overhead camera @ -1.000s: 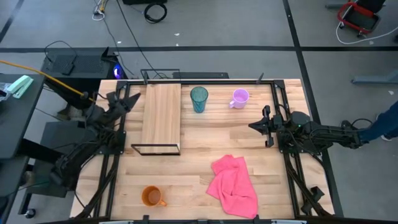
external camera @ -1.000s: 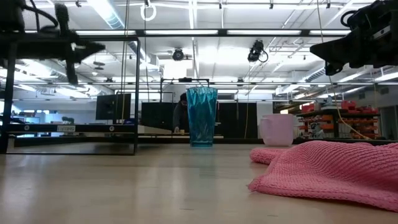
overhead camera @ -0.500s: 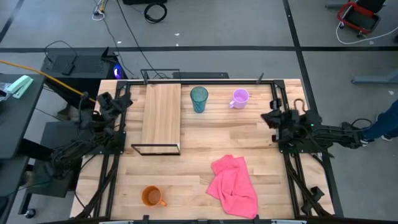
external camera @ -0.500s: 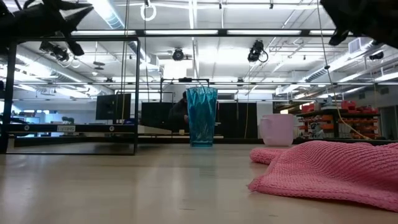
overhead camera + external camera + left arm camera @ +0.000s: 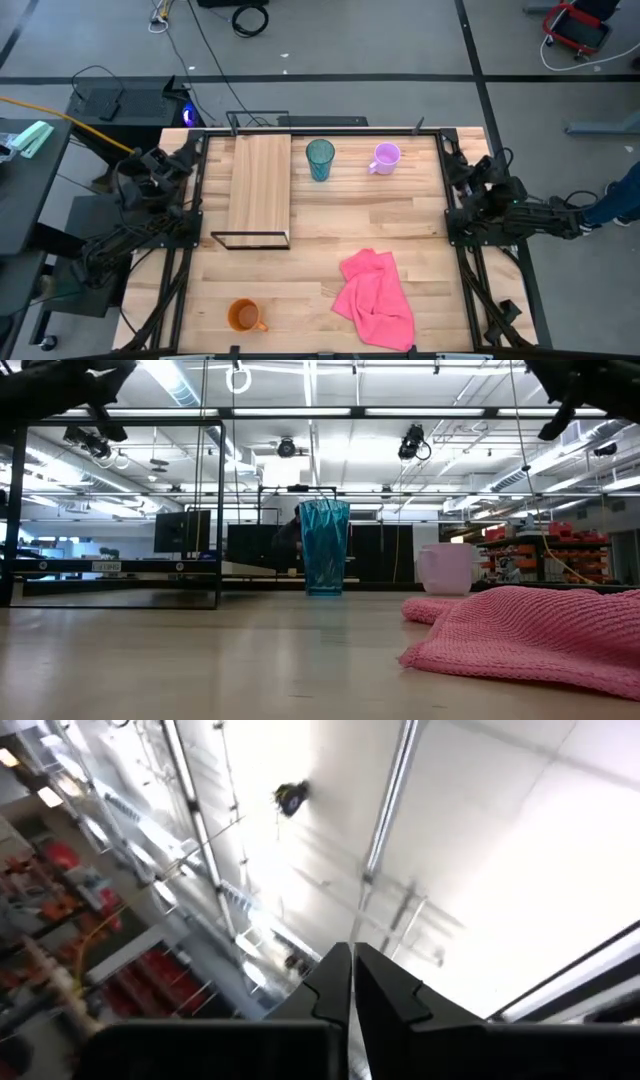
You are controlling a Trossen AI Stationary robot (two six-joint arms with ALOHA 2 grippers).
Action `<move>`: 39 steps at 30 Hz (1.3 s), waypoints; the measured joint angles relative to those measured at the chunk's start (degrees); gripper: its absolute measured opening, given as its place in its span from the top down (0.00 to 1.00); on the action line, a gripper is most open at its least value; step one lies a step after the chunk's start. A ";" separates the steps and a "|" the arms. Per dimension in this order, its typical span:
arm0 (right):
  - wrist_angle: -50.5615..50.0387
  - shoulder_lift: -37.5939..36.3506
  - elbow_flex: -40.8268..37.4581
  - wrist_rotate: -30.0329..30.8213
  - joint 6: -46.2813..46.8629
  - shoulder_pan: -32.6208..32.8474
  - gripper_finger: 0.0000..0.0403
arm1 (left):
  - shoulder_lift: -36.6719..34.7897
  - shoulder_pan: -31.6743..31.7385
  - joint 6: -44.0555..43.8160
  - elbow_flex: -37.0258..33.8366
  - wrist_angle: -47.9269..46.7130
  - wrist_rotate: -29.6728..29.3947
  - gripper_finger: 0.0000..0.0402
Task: Stack small to large cups/mugs on shelf
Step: Put the pink mug on the shelf
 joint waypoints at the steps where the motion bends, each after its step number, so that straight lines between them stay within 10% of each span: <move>1: 0.01 0.00 0.00 0.59 2.05 0.00 0.97 | 0.00 0.00 -0.23 0.00 1.26 -0.01 0.95; 8: -5.43 0.02 1.82 0.99 5.49 0.00 0.97 | 0.00 0.00 -0.22 0.27 11.31 1.00 0.98; 24: -70.79 23.68 34.21 3.23 18.24 0.00 0.83 | 6.54 -0.05 9.95 6.49 2.23 8.09 0.95; 39: -69.10 55.13 32.15 4.82 27.91 -10.79 0.79 | 12.81 -0.11 8.78 6.45 -3.56 12.50 0.91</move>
